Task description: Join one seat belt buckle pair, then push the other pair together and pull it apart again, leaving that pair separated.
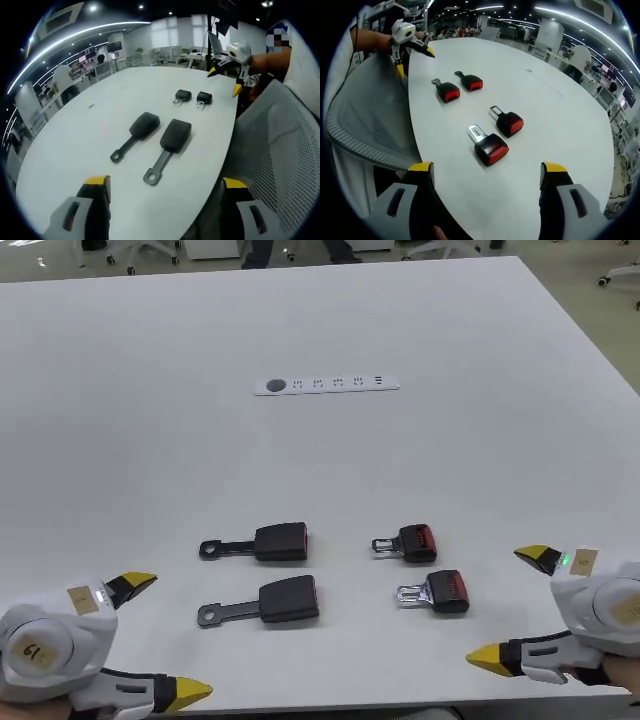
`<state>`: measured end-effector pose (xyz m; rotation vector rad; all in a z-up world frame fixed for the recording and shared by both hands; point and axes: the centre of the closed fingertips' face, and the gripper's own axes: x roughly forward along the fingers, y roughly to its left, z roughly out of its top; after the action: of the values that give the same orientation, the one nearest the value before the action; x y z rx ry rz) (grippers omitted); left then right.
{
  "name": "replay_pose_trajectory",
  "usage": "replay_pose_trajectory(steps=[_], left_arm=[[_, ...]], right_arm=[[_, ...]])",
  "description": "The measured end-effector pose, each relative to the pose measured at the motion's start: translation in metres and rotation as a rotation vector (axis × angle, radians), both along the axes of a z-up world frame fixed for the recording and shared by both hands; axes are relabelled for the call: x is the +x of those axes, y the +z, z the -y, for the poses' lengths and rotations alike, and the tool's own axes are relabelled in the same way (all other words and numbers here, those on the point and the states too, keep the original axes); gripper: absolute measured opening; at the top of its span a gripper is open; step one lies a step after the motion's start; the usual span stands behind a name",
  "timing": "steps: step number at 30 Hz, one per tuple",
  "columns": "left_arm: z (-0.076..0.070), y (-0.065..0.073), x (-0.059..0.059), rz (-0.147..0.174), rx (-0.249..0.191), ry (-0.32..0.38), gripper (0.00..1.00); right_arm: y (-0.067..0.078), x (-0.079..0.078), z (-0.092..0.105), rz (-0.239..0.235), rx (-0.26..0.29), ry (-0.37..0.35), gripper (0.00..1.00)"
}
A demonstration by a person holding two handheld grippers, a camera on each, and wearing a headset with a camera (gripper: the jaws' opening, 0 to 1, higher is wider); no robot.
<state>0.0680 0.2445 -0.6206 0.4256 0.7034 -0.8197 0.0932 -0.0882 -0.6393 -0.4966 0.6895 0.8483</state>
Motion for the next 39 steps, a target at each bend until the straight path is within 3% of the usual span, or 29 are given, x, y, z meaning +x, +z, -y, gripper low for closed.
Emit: replay_pose_trajectory(steps=[16,26,31,37,39], left_arm=[[-0.006,0.002,0.006,0.016,0.002,0.036,0.92],[-0.007,-0.004,0.007,0.000,0.010,0.018,0.89],[-0.007,-0.006,0.008,-0.010,0.006,0.021,0.87],[0.001,-0.004,0.012,-0.013,-0.031,0.028,0.84],[0.000,-0.007,0.015,-0.012,-0.006,-0.002,0.83]], right_arm=[[-0.002,0.013,-0.008,0.008,-0.003,0.053,0.84],[-0.003,0.017,-0.015,0.011,0.006,0.075,0.82],[-0.004,0.016,-0.016,-0.011,0.024,0.077,0.78],[-0.006,0.015,-0.017,0.004,0.008,0.113,0.75],[-0.006,0.015,-0.018,0.007,-0.012,0.145,0.74]])
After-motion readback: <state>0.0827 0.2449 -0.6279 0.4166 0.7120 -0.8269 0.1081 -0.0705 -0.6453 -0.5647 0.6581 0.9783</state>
